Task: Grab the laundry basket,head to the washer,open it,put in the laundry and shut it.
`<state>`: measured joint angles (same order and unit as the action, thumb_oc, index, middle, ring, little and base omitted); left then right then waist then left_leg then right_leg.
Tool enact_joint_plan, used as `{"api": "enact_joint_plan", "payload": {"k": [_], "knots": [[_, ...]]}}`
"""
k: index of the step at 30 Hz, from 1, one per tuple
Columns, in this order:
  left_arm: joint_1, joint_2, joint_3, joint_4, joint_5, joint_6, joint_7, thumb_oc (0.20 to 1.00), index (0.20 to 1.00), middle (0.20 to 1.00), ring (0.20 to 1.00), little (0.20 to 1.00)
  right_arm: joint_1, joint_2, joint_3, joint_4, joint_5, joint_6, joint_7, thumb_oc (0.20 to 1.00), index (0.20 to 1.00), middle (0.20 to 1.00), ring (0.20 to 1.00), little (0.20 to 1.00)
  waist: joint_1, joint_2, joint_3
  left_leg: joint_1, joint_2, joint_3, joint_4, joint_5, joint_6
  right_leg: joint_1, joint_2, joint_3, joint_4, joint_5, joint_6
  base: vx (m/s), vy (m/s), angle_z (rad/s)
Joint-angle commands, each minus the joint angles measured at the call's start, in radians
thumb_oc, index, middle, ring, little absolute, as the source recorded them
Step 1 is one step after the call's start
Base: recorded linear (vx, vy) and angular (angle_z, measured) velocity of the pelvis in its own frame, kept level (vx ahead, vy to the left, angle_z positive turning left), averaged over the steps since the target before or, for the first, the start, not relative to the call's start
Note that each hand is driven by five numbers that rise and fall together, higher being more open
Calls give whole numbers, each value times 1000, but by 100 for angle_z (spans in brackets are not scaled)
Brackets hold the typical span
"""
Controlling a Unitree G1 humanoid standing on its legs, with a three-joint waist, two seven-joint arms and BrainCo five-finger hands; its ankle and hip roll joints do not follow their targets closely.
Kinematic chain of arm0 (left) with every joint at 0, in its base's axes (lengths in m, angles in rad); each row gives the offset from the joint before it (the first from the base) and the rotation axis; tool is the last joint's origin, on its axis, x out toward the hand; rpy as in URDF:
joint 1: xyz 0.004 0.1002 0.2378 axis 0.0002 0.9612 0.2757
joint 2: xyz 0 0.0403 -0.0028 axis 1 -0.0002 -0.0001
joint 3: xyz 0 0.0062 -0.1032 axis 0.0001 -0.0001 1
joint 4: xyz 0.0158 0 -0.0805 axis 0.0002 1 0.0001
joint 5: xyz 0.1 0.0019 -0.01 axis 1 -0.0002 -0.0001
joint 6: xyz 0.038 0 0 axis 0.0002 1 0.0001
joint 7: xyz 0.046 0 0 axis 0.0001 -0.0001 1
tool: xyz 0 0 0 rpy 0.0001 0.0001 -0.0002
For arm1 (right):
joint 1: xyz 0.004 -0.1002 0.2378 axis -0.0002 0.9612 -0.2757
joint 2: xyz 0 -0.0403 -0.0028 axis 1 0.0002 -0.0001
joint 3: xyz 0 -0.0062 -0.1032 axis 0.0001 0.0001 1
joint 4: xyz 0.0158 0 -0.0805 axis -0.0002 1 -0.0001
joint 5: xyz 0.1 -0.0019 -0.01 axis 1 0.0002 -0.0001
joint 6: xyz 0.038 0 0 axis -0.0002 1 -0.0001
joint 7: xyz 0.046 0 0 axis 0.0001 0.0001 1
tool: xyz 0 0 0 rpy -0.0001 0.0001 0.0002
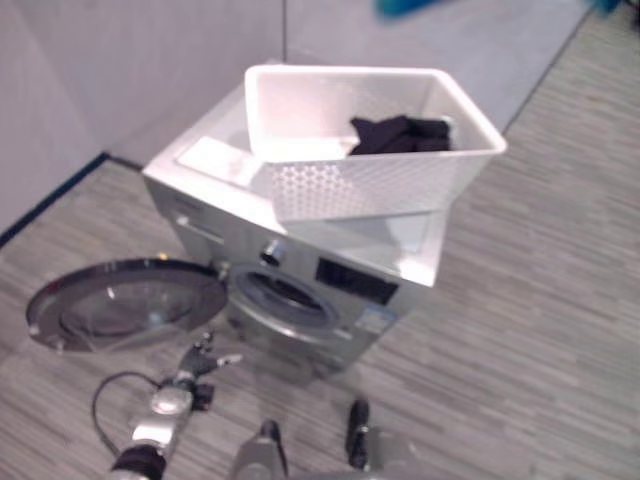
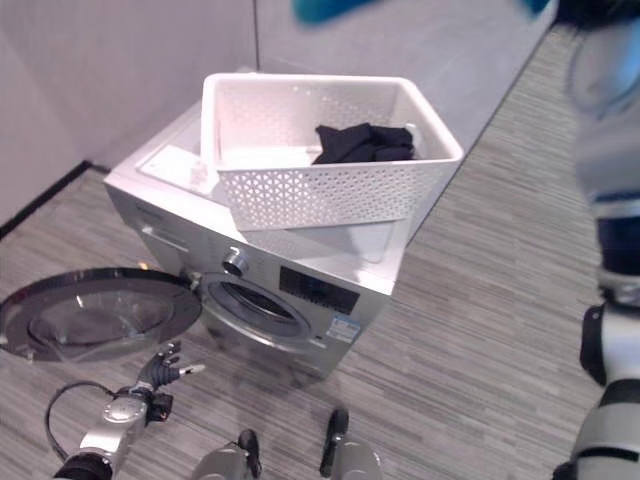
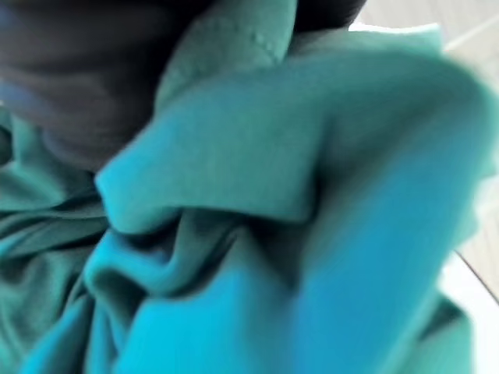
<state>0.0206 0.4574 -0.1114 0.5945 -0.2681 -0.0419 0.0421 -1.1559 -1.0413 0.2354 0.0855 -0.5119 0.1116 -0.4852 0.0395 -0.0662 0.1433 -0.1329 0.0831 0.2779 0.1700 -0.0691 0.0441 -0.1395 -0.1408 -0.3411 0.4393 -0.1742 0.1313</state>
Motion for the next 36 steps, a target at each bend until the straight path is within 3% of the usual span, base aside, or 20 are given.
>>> {"api": "enact_joint_plan", "payload": {"k": [1,4,6,7,10,11,12,13,14,15,16,17,19,21,23,24,29,32,36], "knots": [[18,52,-19,-16,-41,-34,16,1000,1000,1000,1000,1000,-31,-1,-95,19,-39,9,-47,200,200,200,200,200,75,-62,-59,17,-62,2,-23,-65,11,216,80,30,-182,-14,-5,-181,-45,-55],[31,55,6,-87,-47,-46,30,1000,1000,1000,1000,1000,-14,21,-112,4,-49,15,-73,200,200,200,200,200,117,-71,-66,-38,-51,52,7,-31,-7,259,107,56,-298,-69,-60,-225,-105,-40],[35,44,7,-132,-47,-43,35,1000,1000,1000,1000,1000,-19,24,-111,-13,-53,17,-79,200,200,200,200,200,125,-60,-68,-62,-37,57,7,-4,-26,270,129,68,-356,-71,-83,-252,-136,-39],[29,29,-3,-162,-53,-46,39,1000,1000,1000,1000,1000,-3,30,-129,-36,-54,15,-100,200,200,200,200,200,123,-44,-49,-97,-19,45,33,29,-51,269,143,64,-370,-81,-103,-247,-126,-11],[19,22,-14,-189,-54,-50,48,1000,1000,1000,1000,1000,25,33,-155,-78,-61,8,-118,200,200,200,200,200,123,-29,-12,-149,2,-24,102,85,-97,256,151,68,-360,-81,-126,-292,-61,14],[39,10,-13,-235,-52,-59,56,1000,1000,1000,1000,1000,85,48,-176,-131,-71,-21,-118,200,200,200,200,200,117,-15,20,-170,6,-178,128,80,-94,225,137,63,-352,-59,-139,-257,33,13],[41,12,-13,-238,-51,-58,56,1000,1000,1000,1000,1000,93,49,-183,-136,-72,-21,-116,200,200,200,200,200,113,-16,20,-172,6,-184,132,78,-94,227,138,58,-351,-60,-139,-305,106,6],[47,8,-24,-255,-49,-58,57,1000,1000,1000,1000,1000,135,62,-209,-165,-50,-36,-129,200,200,200,200,200,95,-19,28,-155,74,-218,128,79,-90,210,112,49,-339,-55,-138,-65,53,0],[48,10,-24,-255,-49,-58,57,1000,1000,1000,1000,1000,141,63,-214,-169,-50,-36,-128,200,200,200,200,200,95,-19,28,-154,75,-220,126,80,-91,210,113,48,-337,-56,-139,-79,139,-3],[59,2,-29,-263,-40,-56,52,1000,1000,1000,1000,1000,202,99,-227,-211,-40,-67,-123,200,200,200,200,200,74,-14,22,-87,150,-250,53,99,-86,191,103,48,-324,-57,-135,-18,72,7],[62,3,-30,-264,-39,-56,52,1000,1000,1000,1000,1000,211,102,-233,-216,-41,-67,-121,200,200,200,200,200,74,-15,21,-79,151,-250,41,105,-88,193,104,47,-323,-58,-136,0,194,9],[77,1,-32,-273,-38,-61,59,1000,1000,1000,1000,1000,254,124,-236,-249,-38,-90,-113,200,200,200,200,200,59,-2,16,-34,204,-278,-34,152,-111,187,103,57,-310,-63,-128,-3,107,14],[81,-3,-32,-277,-37,-63,60,1000,1000,1000,1000,1000,278,134,-240,-268,-32,-102,-104,200,200,200,200,200,49,11,14,-25,225,-285,-71,182,-124,174,102,56,-291,-64,-127,-6,182,7],[72,-14,-42,-274,-37,-61,64,1000,1000,1000,1000,1000,356,164,-267,-305,-22,-113,-93,200,200,200,200,200,28,38,18,2,253,-248,-115,191,-141,148,81,34,-218,-84,-122,11,269,8],[50,-25,-54,-261,-28,-58,68,1000,1000,1000,1000,1000,435,198,-310,-356,-31,-118,-91,200,200,200,200,200,11,64,24,18,250,-210,-136,182,-168,133,51,10,-168,-102,-116,50,340,11],[44,-24,-61,-255,-3,-63,80,1000,1000,1000,1000,1000,514,246,-337,-429,-51,-123,-78,200,200,200,200,200,2,73,17,13,215,-218,-125,154,-165,128,16,6,-152,-94,-100,93,367,19],[57,-27,-69,-254,1,-61,81,1000,1000,1000,1000,1000,641,306,-395,-501,-82,-118,-74,200,200,200,200,200,-3,82,9,12,161,-211,-116,121,-152,146,-33,-8,-184,-60,-73,71,223,30],[92,-34,-33,-233,8,-54,74,1000,1000,1000,1000,1000,814,280,-545,-580,-184,-90,-84,200,200,200,200,200,-33,83,-10,32,113,-177,-125,73,-128,156,-76,-1,-234,-7,-30,95,316,15],[124,-42,2,-209,7,-51,64,1000,1000,1000,1000,1000,936,227,-693,-630,-244,-78,-79,200,200,200,200,200,-54,73,-27,38,98,-149,-116,54,-109,156,-89,19,-272,29,-11,31,150,-25]]}}
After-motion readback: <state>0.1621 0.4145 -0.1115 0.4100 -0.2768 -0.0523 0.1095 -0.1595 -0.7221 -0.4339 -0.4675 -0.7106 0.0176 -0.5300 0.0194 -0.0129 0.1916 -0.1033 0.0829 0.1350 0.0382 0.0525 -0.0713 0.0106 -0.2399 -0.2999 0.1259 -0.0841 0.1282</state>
